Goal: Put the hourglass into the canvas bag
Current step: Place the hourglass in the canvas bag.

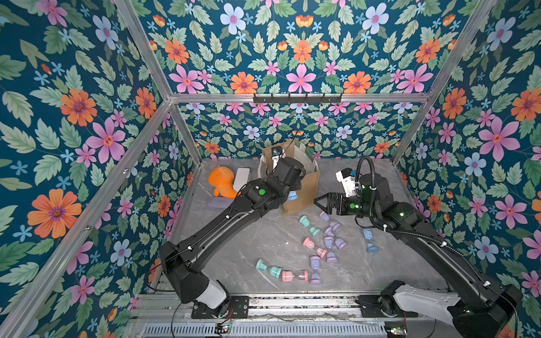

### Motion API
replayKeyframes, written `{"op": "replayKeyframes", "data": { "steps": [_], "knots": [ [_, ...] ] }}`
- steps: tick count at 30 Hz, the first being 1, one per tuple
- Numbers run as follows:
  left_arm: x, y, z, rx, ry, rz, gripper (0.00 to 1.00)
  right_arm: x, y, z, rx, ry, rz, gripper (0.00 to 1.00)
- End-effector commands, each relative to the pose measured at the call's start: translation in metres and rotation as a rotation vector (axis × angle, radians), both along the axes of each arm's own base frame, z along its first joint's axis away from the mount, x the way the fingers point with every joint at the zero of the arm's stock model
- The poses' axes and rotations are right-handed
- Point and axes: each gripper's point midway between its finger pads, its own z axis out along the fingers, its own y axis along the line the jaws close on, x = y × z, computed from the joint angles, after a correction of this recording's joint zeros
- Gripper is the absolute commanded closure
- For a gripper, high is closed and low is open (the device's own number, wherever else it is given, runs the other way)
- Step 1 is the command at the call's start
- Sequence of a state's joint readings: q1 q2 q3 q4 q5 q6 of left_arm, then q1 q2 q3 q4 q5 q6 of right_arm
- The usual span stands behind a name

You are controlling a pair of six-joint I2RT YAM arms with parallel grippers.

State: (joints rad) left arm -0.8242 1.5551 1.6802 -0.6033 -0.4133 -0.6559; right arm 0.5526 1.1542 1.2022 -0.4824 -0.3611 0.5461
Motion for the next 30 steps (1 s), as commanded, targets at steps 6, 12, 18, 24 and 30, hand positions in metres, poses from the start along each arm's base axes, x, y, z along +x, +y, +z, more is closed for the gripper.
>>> {"op": "replayKeyframes", "data": {
  "steps": [6, 12, 18, 24, 30],
  "knots": [
    [0.061, -0.007, 0.03, -0.072, -0.073, -0.036, 0.64, 0.028, -0.001, 0.023, 0.002, -0.085, -0.047, 0.01],
    [0.103, -0.003, 0.009, -0.101, -0.046, -0.001, 0.64, 0.045, -0.006, 0.022, 0.017, -0.084, -0.078, 0.01],
    [0.141, 0.002, -0.035, -0.114, 0.019, 0.034, 0.65, 0.058, -0.005, 0.013, 0.015, -0.065, -0.086, 0.01],
    [0.167, -0.007, -0.079, -0.11, 0.087, 0.038, 0.65, 0.067, -0.003, 0.001, 0.0, -0.049, -0.088, 0.01],
    [0.18, -0.02, -0.119, -0.093, 0.158, 0.023, 0.65, 0.075, 0.002, -0.009, 0.0, -0.031, -0.08, 0.01]
  ]
}}
